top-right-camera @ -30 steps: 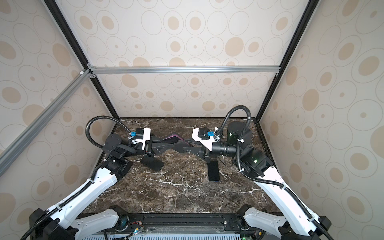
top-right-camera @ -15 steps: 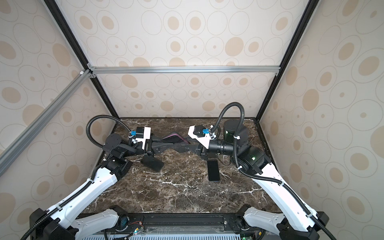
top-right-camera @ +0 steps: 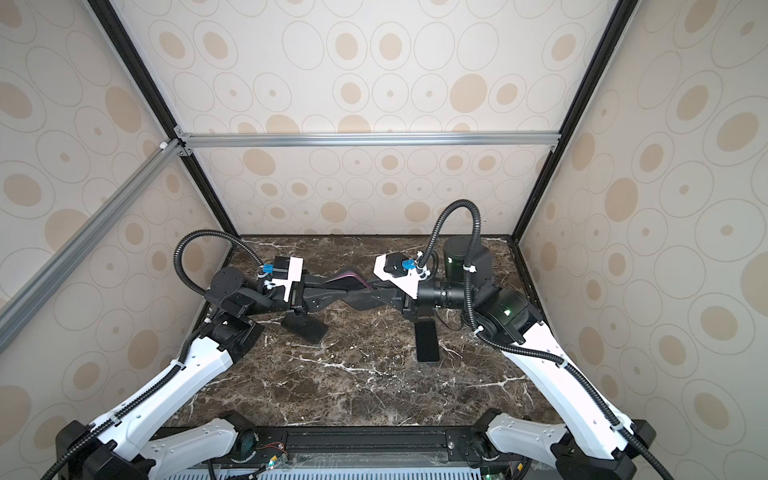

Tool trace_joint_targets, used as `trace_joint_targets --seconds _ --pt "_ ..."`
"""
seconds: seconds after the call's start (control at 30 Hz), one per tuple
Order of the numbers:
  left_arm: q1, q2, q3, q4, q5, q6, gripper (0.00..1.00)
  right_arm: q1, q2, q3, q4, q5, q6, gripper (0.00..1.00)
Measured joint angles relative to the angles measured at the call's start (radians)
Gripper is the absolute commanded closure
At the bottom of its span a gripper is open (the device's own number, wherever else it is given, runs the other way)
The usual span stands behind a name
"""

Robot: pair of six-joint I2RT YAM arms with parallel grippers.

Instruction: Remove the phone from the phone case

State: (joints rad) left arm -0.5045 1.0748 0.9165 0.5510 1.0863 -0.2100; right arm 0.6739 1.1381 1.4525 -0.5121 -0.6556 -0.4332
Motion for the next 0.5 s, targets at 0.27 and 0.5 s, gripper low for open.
trace_joint_targets --seconds 0.27,0.5 --pt "0.000 0.000 -0.002 -0.012 0.000 0.000 1.00 0.001 0.025 0.037 -0.062 -0.003 -0.011 0.76" --pt "0.000 -0.014 -0.014 -0.022 0.016 0.001 1.00 0.000 0.062 0.091 -0.164 -0.055 -0.048 0.74"
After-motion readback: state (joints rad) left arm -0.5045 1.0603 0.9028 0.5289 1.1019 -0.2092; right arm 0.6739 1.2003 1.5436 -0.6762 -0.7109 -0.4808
